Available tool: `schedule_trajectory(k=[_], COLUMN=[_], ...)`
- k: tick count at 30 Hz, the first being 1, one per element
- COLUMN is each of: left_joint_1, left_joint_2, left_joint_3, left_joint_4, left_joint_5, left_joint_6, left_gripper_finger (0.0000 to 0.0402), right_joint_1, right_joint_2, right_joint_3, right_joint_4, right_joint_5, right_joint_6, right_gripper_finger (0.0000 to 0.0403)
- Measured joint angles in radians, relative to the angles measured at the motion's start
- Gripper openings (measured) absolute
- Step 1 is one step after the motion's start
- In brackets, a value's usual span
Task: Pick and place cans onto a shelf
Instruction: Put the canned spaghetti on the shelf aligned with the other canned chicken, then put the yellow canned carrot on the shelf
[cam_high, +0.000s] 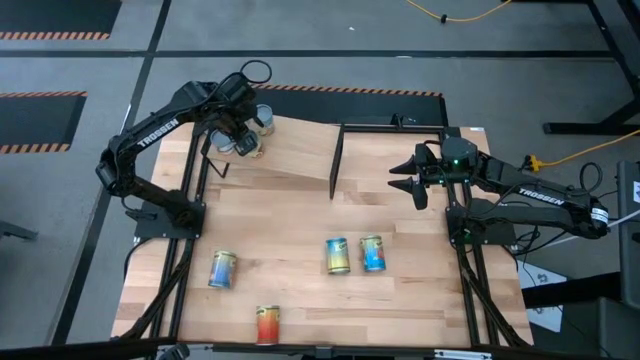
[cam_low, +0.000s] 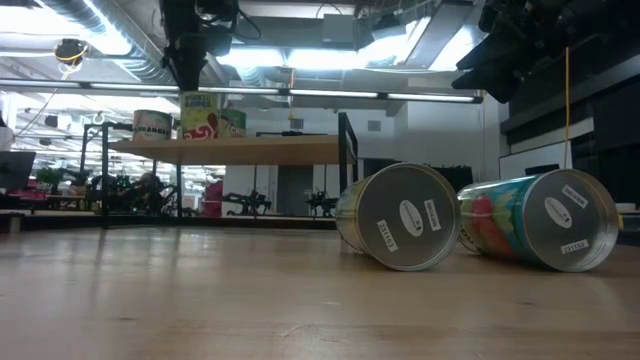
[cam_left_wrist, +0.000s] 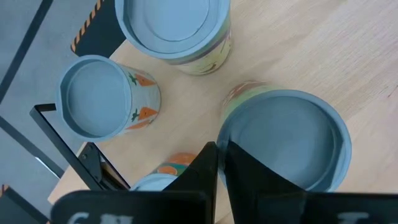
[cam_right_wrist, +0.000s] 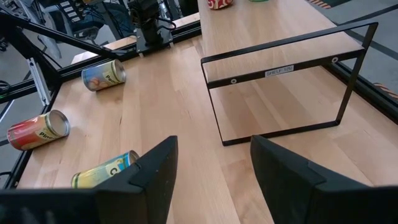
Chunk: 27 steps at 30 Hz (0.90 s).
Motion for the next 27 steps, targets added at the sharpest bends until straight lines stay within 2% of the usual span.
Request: schedule_trajectory(k=[6,18,27], left_joint_1=[0.000,0.000,0.000], left_joint_2=[0.000,0.000,0.000], left_joint_3=[0.000,0.000,0.000], left_joint_4=[0.017,0.022,0.022], left_joint_5=[-0.008,-0.008,-0.008], left_joint_6=[0.000,0.000,-0.001], left_gripper_finger=[0.0018,0.0079,0.0096], right_joint_1=[0.000,0.000,0.000], right_joint_2=[0.000,0.000,0.000], right_joint_3=[0.000,0.000,0.000], right_joint_4=[0.000,0.000,0.000], right_joint_5=[0.000,0.000,0.000], right_joint_6=[0.000,0.000,0.000], right_gripper_finger=[0.0207,0.0207,0.0207])
